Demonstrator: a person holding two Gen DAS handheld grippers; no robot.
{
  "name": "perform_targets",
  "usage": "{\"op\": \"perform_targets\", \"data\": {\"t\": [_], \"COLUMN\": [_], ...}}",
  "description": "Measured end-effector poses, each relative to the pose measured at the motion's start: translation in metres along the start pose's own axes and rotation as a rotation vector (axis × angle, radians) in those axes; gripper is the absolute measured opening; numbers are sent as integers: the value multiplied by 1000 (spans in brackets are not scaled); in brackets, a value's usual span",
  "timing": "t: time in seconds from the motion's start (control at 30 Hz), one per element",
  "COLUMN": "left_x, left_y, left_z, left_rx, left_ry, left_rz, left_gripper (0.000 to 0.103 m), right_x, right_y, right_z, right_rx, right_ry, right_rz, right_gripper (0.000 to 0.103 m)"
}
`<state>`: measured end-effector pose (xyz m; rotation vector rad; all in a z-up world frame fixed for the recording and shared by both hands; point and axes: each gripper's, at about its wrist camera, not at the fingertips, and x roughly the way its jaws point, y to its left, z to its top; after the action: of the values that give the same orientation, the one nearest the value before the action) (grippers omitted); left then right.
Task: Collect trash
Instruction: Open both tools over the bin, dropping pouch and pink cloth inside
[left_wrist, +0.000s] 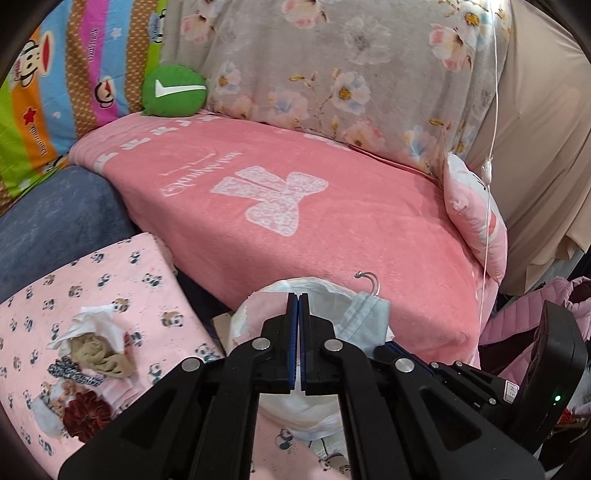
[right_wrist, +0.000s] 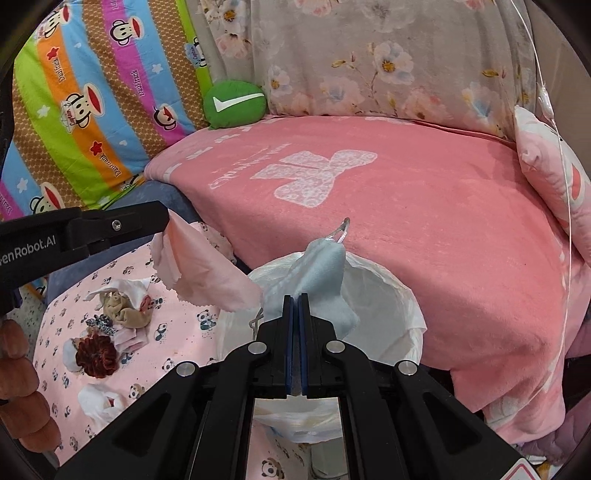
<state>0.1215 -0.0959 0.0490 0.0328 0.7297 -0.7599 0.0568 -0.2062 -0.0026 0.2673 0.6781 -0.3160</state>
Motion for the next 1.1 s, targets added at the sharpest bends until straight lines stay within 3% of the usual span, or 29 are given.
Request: {"op": "perform_targets", "data": {"t": [0.1,0.37,0.47,0.5,0.53,0.6,1.1], "left_x": [10,26,29,28,28,23,1], "left_y": [-10,-14,-10,-8,-6,-4,7], "left_z": [1,3,1,1,0,-1,-1], "left_rx": [17,-20,-42,-53,-60,-67,-67], "left_ry": [16,22,42,45,43,13,-38], "left_rz": [-8,7,28,33,42,74,106], "left_gripper": [1,2,7,18,36,51,51], "right_x": [4,2,-1,-3,-3,-4,-14], "right_y": [-8,-19,-17,-16,-15,-13,17], "right_z": [0,3,4,4,3,2,-3], "right_rx": [22,87,85,83,81,79,21], "right_ry": [10,-5,-12,-15,-14,-11,-13], "right_rz": [6,0,-3,-3,-4,-2,13], "right_gripper": [4,22,27,28,28,29,33]}}
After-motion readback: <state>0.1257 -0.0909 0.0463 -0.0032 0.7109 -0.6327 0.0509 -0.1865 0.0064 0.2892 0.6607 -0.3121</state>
